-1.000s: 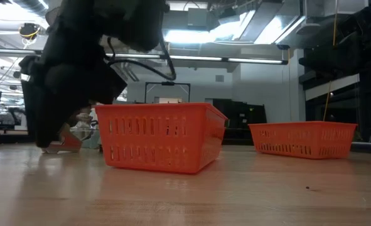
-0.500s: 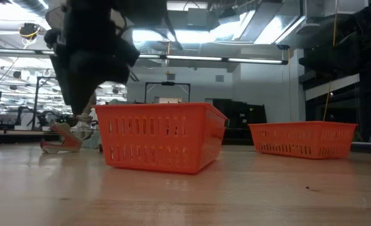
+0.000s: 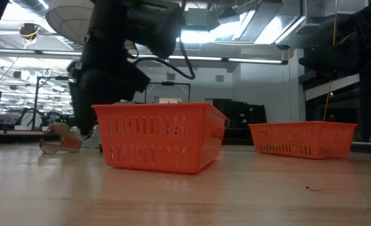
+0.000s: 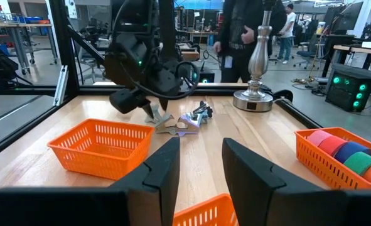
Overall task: Pick and place Stapler, Stapler remover, tape
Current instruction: Put the gray staple remover into the bottom orange bin
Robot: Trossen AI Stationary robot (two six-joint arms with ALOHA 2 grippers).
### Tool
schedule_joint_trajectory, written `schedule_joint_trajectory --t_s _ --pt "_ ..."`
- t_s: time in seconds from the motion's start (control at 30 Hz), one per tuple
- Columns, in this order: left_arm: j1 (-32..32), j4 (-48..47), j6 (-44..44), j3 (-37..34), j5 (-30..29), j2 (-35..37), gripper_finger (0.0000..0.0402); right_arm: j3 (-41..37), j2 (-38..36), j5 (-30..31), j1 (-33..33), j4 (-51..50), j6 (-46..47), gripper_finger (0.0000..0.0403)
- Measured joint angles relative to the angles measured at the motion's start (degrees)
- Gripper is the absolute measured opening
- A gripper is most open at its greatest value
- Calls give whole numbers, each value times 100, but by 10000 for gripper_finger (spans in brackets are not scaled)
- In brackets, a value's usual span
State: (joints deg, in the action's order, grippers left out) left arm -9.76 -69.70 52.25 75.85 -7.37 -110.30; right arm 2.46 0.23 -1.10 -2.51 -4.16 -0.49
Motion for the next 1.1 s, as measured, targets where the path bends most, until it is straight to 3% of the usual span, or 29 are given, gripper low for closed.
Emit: schedule_joint_trajectory --t_s 0.4,0.87,1.1 --pt "383 168 -254 -10 579 -22 184 0 0 1 1 0 0 124" --pt "370 341 -567 -625 1012 -22 182 0 0 2 0 0 0 124" --pt "303 403 -600 -625 1123 -22 108 0 -2 0 0 0 0 124"
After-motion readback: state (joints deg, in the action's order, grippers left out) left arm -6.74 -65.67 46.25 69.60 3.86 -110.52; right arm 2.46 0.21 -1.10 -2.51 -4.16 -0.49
